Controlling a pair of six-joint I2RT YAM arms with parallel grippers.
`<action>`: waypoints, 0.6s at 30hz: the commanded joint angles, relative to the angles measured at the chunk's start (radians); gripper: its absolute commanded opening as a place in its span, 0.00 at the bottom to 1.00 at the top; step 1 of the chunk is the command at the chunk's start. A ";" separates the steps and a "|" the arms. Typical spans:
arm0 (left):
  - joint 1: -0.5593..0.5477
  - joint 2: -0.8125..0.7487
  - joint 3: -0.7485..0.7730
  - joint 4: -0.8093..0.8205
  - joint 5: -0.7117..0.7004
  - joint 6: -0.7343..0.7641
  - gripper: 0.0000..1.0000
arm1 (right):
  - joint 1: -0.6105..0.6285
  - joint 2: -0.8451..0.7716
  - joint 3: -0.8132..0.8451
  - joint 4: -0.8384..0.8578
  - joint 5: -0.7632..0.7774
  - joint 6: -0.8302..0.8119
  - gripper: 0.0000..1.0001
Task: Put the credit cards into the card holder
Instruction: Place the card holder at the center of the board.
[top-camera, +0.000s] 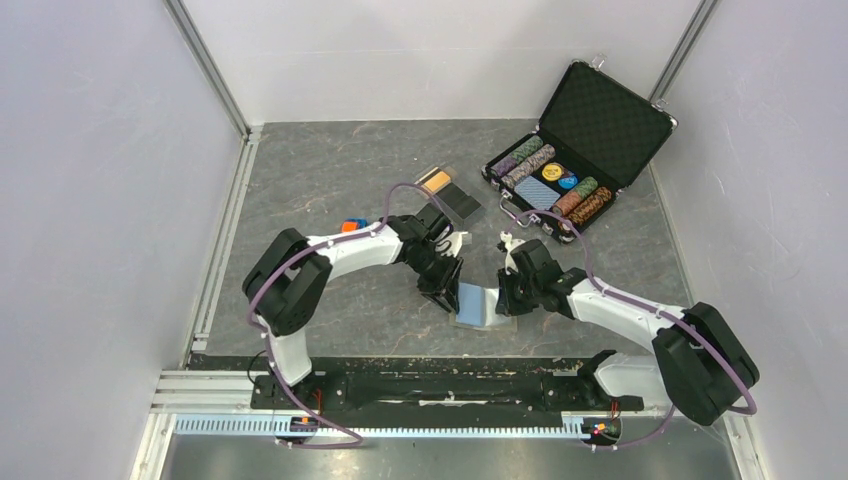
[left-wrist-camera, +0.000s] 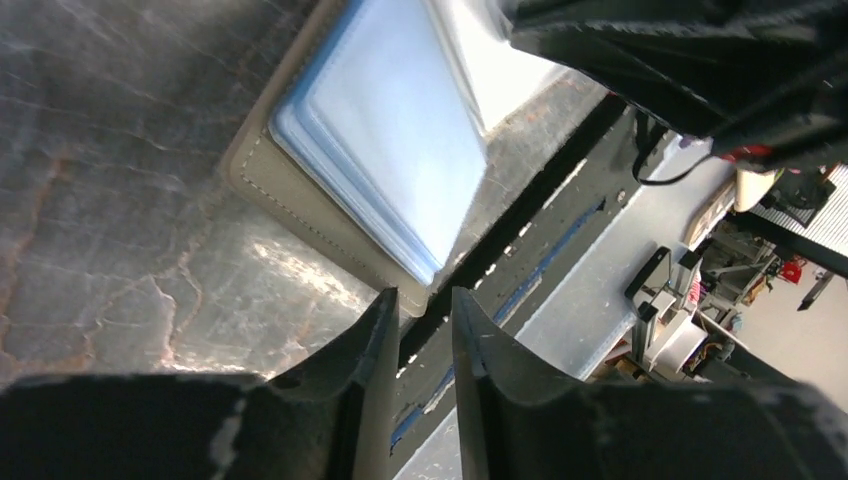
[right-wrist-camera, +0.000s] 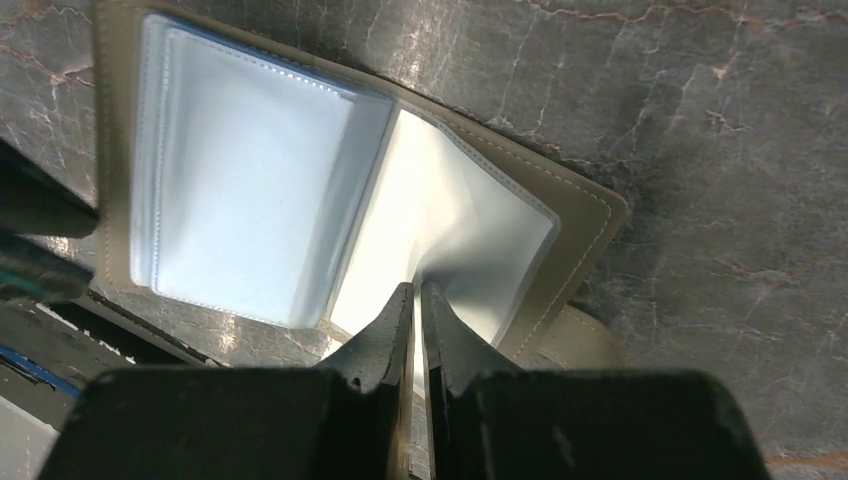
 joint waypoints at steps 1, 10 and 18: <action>0.000 0.071 0.064 -0.023 -0.056 0.081 0.28 | -0.001 0.006 -0.029 0.043 0.009 0.008 0.07; 0.000 0.153 0.038 -0.110 -0.211 0.117 0.15 | -0.079 0.048 -0.048 0.069 -0.048 0.011 0.02; 0.000 0.195 0.040 -0.143 -0.266 0.130 0.13 | -0.177 0.087 -0.086 0.079 -0.108 0.022 0.00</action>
